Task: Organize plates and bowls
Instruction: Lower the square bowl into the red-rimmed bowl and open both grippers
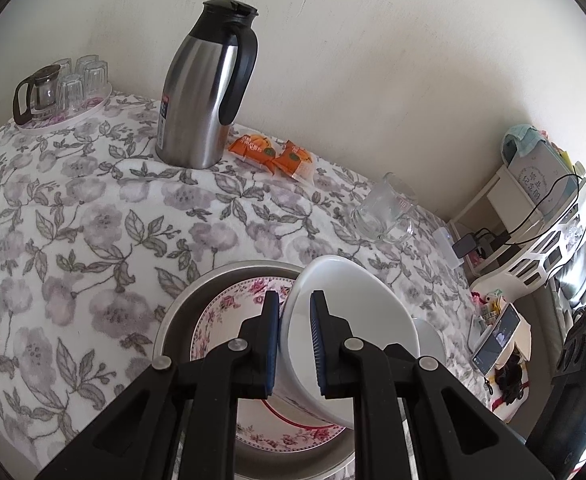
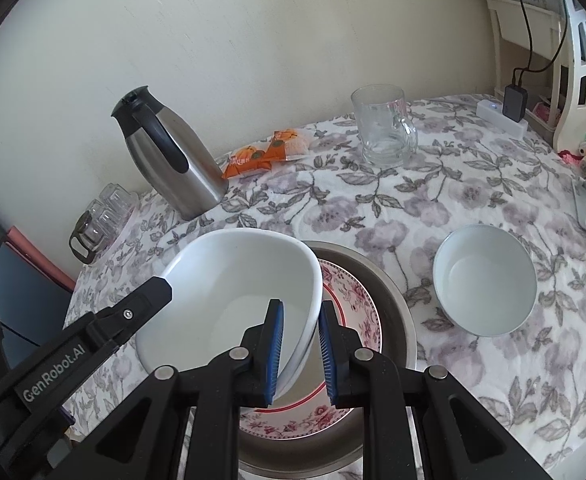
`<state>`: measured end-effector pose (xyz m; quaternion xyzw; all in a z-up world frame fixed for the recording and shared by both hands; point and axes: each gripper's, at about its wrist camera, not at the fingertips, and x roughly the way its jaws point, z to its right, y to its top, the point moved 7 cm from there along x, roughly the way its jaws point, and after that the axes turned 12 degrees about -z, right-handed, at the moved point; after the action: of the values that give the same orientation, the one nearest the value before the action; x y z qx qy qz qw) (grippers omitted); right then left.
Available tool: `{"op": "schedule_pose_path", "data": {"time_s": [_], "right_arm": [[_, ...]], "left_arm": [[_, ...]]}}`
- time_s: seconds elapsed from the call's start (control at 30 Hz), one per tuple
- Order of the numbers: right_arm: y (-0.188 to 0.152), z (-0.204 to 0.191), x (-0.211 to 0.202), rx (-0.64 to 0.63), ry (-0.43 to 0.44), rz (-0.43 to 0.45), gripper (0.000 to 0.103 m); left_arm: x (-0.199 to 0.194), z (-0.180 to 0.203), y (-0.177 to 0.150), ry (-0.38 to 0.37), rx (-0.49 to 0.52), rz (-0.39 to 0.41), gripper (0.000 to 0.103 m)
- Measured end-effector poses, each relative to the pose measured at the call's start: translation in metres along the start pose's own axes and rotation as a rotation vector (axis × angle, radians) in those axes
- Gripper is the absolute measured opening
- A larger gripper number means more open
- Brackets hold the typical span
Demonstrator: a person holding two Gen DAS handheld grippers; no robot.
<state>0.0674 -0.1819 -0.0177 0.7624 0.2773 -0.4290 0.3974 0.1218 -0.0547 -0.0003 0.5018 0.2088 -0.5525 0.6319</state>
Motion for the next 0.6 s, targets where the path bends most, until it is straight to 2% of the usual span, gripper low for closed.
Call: {"op": "schedule_pose_path", "data": {"time_s": [0.6], "right_arm": [[-0.003,0.011,0.020,0.015,-0.014,-0.056,0.019]], "left_arm": [[0.024,-0.005,-0.008,0.026,-0.012,-0.075,0.015]]}}
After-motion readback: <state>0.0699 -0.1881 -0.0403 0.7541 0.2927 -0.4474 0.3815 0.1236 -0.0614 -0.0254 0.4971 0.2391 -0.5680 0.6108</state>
